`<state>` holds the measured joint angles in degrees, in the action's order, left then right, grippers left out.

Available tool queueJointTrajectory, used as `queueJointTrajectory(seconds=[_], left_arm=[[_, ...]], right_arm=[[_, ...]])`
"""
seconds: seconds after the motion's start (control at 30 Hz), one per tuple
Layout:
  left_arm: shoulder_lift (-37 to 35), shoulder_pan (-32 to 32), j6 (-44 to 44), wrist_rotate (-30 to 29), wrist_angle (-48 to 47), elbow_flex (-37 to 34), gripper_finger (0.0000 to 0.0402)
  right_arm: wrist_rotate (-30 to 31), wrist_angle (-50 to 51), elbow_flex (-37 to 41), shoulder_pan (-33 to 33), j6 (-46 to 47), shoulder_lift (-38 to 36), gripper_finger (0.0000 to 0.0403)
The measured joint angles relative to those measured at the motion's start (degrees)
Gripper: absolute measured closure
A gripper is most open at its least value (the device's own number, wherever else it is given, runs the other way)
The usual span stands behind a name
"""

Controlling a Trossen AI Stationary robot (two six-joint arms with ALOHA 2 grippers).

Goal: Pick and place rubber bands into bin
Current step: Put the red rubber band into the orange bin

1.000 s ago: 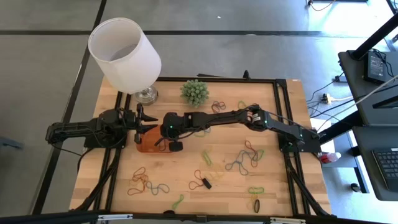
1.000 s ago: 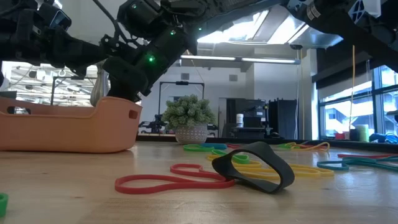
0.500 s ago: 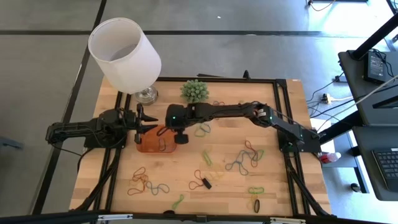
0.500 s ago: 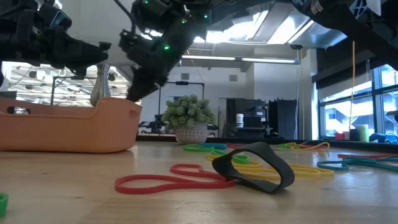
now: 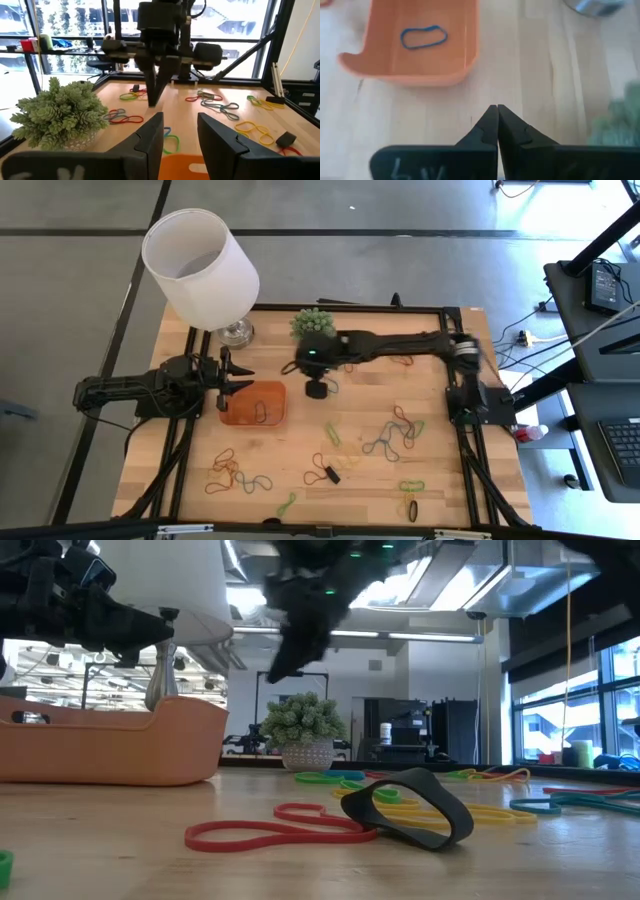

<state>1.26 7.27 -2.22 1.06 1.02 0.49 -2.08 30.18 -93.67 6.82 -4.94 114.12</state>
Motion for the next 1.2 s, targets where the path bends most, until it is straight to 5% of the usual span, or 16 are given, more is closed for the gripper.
queueJointTrajectory(seconds=[0.27,0.53,0.87,1.2], left_arm=[[0.00,0.02,0.00,0.02,0.00,0.00,0.0288],[0.00,0.00,0.00,0.00,0.00,0.00,0.0288],[0.00,0.01,0.00,-3.07,0.53,0.00,0.0288],[0.00,0.02,0.00,-3.04,0.92,0.00,0.0288]], right_arm=[[3.34,-14.73,32.43,-0.30,8.70,-22.27,0.0399],[4.58,-28.06,53.20,-0.73,13.82,-34.72,0.0396],[4.43,-33.38,65.38,-0.87,21.28,-35.95,0.0395],[4.43,-36.84,69.44,-0.89,23.94,-35.95,0.0395]])
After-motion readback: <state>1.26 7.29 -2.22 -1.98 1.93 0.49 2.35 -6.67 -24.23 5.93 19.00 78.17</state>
